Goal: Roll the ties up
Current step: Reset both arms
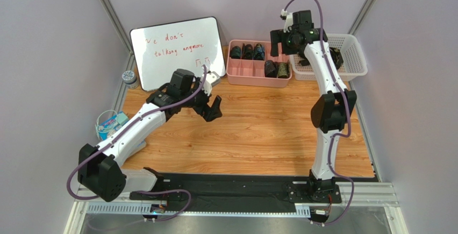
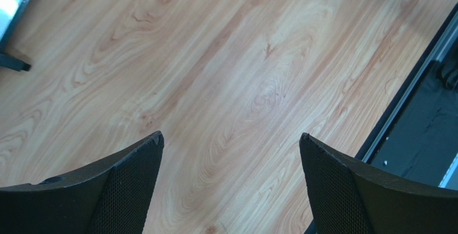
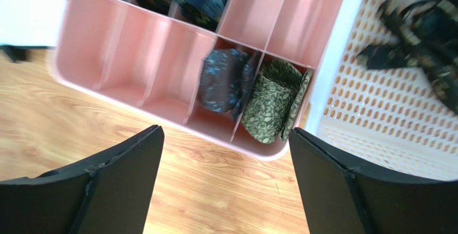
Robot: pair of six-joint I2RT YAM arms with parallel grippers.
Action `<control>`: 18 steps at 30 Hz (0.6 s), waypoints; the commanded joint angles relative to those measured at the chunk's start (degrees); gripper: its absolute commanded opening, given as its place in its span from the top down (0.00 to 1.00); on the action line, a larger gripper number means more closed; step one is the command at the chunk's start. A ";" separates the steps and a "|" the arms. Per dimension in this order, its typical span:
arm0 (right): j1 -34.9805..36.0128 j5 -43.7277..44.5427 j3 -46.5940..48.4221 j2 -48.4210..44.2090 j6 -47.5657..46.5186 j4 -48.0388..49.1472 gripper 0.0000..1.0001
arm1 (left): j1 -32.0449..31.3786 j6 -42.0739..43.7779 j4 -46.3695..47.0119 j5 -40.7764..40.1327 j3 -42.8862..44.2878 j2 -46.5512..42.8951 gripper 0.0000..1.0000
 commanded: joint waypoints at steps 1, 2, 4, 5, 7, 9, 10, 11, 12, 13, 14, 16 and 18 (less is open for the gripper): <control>0.32 -2.36 -2.49 -11.92 -0.42 2.92 0.04 | 3.19 -5.09 -2.53 0.60 5.23 0.09 0.00; 0.32 -3.32 -4.34 -13.95 -0.51 2.84 0.02 | 4.94 -5.36 -2.97 1.13 5.58 0.09 0.00; 0.32 -3.94 -11.98 -17.47 -0.86 2.92 0.00 | 6.70 -7.38 -4.29 1.22 7.16 -0.08 0.00; 0.23 -3.94 -15.22 -21.66 -1.21 3.01 0.00 | 8.37 -7.91 -4.82 0.96 7.69 -0.34 0.01; 0.23 -4.20 -23.75 -25.72 -1.65 3.01 0.00 | 9.78 -8.52 -6.92 -0.18 9.10 -0.61 0.01; 0.06 -5.34 -31.90 -31.88 -1.74 3.01 0.00 | 10.93 -8.70 -9.46 -2.28 9.80 -0.78 0.01; -0.03 -5.70 -34.48 -33.90 -1.74 2.92 0.00 | 11.19 -8.62 -10.44 -4.82 9.63 -0.87 0.01; -0.12 -6.31 -36.85 -37.92 -1.83 2.92 0.00 | 11.63 -8.36 -11.32 -5.89 9.45 -0.96 0.00; -0.21 -6.31 -42.10 -39.88 -2.09 2.66 0.00 | 11.63 -7.92 -12.72 -6.86 8.41 -1.22 0.00; -0.38 -6.14 -44.50 -41.72 -2.36 2.66 0.00 | 11.81 -7.65 -13.17 -8.00 7.61 -1.40 0.00; -0.73 -5.70 -47.22 -45.40 -2.62 2.66 0.00 | 11.81 -7.39 -13.52 -8.53 6.82 -1.84 0.00; -1.26 -5.44 -53.53 -48.49 -3.06 2.40 0.00 | 11.99 -7.56 -13.70 -8.89 3.84 -2.98 0.00; -1.96 -5.17 -56.98 -52.70 -3.50 2.31 0.00 | 11.99 -7.82 -12.91 -8.89 0.94 -4.21 0.01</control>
